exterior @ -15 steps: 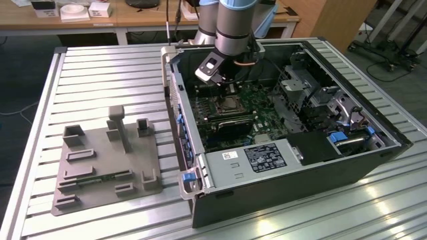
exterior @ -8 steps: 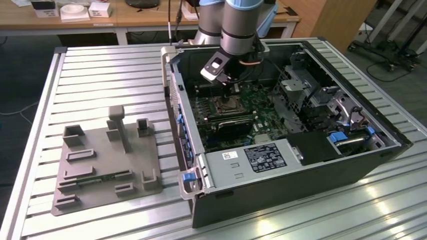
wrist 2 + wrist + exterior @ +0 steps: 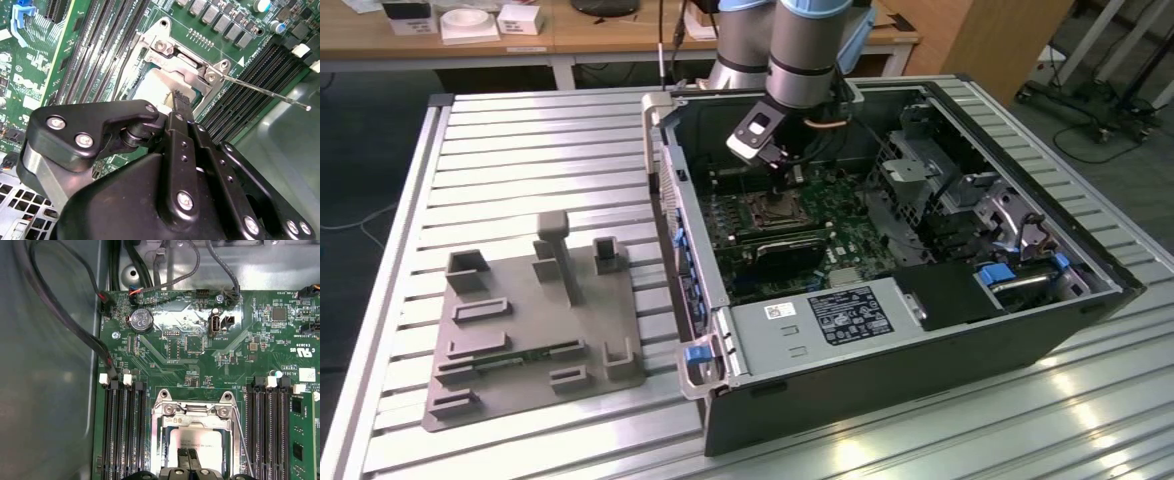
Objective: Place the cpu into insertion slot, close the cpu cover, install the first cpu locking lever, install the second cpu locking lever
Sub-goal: 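Close the cpu cover, then install the first cpu locking lever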
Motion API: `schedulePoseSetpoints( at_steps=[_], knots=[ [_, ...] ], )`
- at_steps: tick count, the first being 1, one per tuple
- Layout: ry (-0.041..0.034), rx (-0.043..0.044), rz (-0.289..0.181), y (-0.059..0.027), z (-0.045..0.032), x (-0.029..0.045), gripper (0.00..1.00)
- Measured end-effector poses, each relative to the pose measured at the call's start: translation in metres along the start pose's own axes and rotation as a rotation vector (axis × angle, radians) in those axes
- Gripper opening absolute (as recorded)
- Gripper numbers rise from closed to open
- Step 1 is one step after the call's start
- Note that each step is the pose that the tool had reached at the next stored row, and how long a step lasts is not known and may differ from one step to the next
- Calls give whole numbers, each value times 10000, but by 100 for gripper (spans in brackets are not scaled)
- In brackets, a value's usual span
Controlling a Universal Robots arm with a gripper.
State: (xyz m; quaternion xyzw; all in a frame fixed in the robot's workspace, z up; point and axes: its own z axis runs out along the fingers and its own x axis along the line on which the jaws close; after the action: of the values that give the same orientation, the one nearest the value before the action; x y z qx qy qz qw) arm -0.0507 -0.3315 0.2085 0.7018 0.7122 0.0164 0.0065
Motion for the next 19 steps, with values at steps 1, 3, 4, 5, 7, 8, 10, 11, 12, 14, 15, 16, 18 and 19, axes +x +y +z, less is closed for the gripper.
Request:
schedulePoseSetpoints(
  at_steps=[1, 3, 4, 5, 7, 8, 10, 11, 12, 14, 15, 16, 18, 19],
  knots=[
    [1, 0, 0, 0, 0, 0, 10],
    [-1, 1, -1, 0, -1, -3, 10],
    [-1, 2, -1, 0, -1, -4, 10],
    [-1, 1, -1, 0, -1, -4, 10],
    [-1, 1, -1, 0, -1, -5, 10],
    [-1, 1, -1, 0, -1, -5, 10],
    [-1, 1, -1, 0, -1, -5, 10],
    [-1, 1, -1, 0, -1, -5, 10],
    [-1, 2, 0, 0, -1, -6, 10],
    [-1, 1, -1, 1, -1, -6, 10],
    [-3, 2, -1, 0, -5, -6, 10],
    [-5, 3, -1, 1, -19, -7, 10],
    [-25, 2, -4, 3, -61, -5, 10],
    [-43, 2, -5, 3, -85, -5, 10]
  ],
)
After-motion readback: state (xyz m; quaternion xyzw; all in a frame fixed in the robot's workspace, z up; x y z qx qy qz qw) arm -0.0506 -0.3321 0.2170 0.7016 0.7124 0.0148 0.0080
